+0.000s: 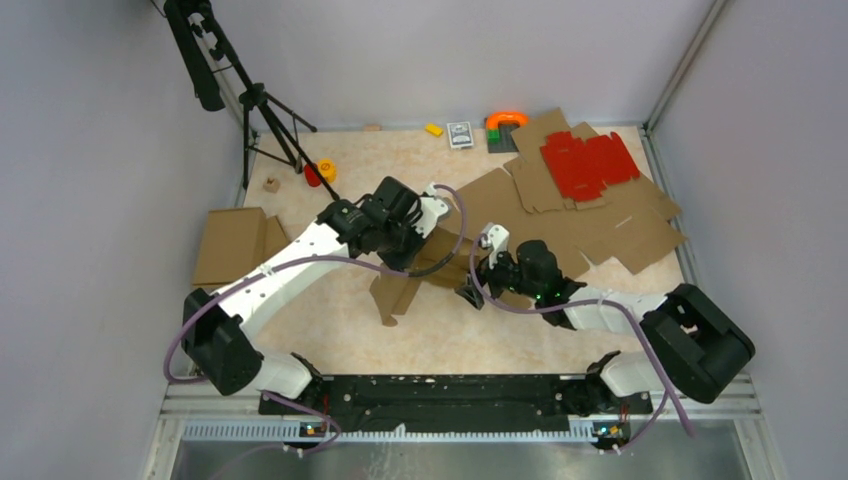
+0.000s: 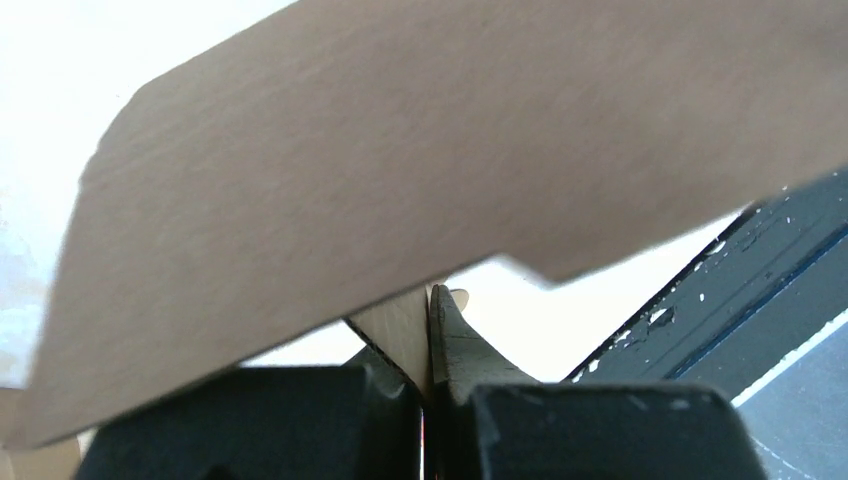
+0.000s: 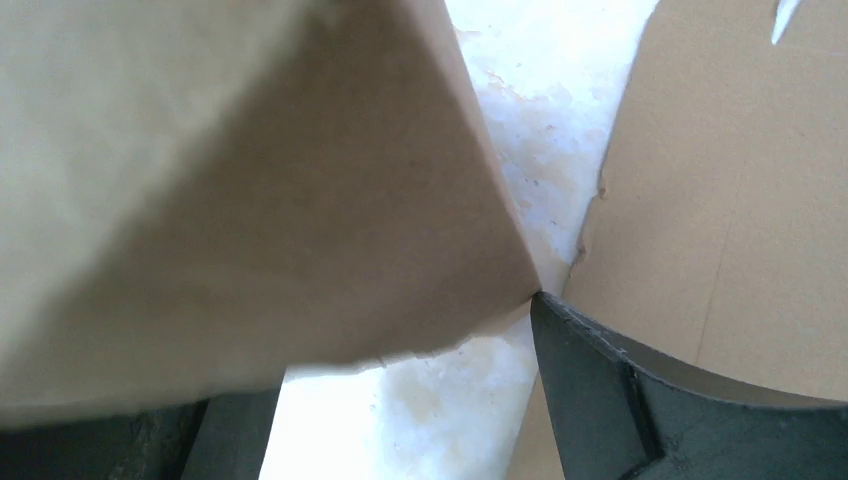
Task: Fold the paper box
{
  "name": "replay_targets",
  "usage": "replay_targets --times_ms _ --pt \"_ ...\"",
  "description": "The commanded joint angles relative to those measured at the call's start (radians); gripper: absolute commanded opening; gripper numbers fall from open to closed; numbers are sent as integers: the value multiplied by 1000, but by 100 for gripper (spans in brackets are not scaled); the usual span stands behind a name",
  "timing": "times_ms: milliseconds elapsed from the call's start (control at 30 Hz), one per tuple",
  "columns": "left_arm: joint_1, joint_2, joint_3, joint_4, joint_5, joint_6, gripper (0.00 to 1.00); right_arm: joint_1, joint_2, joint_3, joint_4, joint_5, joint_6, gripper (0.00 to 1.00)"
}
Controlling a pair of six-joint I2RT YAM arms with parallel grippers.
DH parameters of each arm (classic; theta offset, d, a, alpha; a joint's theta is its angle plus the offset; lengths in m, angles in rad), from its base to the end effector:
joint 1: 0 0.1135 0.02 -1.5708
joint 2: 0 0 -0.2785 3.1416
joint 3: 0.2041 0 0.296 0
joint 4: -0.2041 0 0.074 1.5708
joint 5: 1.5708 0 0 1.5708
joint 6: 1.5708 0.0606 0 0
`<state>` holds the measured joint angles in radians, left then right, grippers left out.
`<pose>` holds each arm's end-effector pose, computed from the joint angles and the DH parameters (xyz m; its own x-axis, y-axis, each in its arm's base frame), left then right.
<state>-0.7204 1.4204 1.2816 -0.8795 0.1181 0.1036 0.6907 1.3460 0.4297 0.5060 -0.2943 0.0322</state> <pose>0.2539 -0.2323 0.2940 -0.5637 0.6315 -0.5324 0.7640 0.6436 -0.0455 0.2224 0.2066 0.1389 -0.3335 -0.2357 -0.9128 -0.8044 0.5761 0.1452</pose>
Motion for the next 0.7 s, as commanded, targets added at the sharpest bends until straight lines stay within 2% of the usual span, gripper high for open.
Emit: replay_targets --times_ms 0,133,333,433,533,667 --pt "-2 23 39 -28 103 28 0 -59 -62 -36 173 -110 26 87" --pt "1 25 50 -37 105 38 0 -100 -87 -48 190 -143 35 89" --pt "3 57 84 -68 84 34 0 -108 -43 -23 200 -202 44 92" --pt "2 72 98 -60 126 0 0 -108 -13 -17 214 -225 80 93" --pt "3 76 100 -37 184 -43 0 -106 8 -16 220 -176 121 93" --pt "2 62 90 -27 207 -68 5 -105 21 -22 234 -128 151 86"
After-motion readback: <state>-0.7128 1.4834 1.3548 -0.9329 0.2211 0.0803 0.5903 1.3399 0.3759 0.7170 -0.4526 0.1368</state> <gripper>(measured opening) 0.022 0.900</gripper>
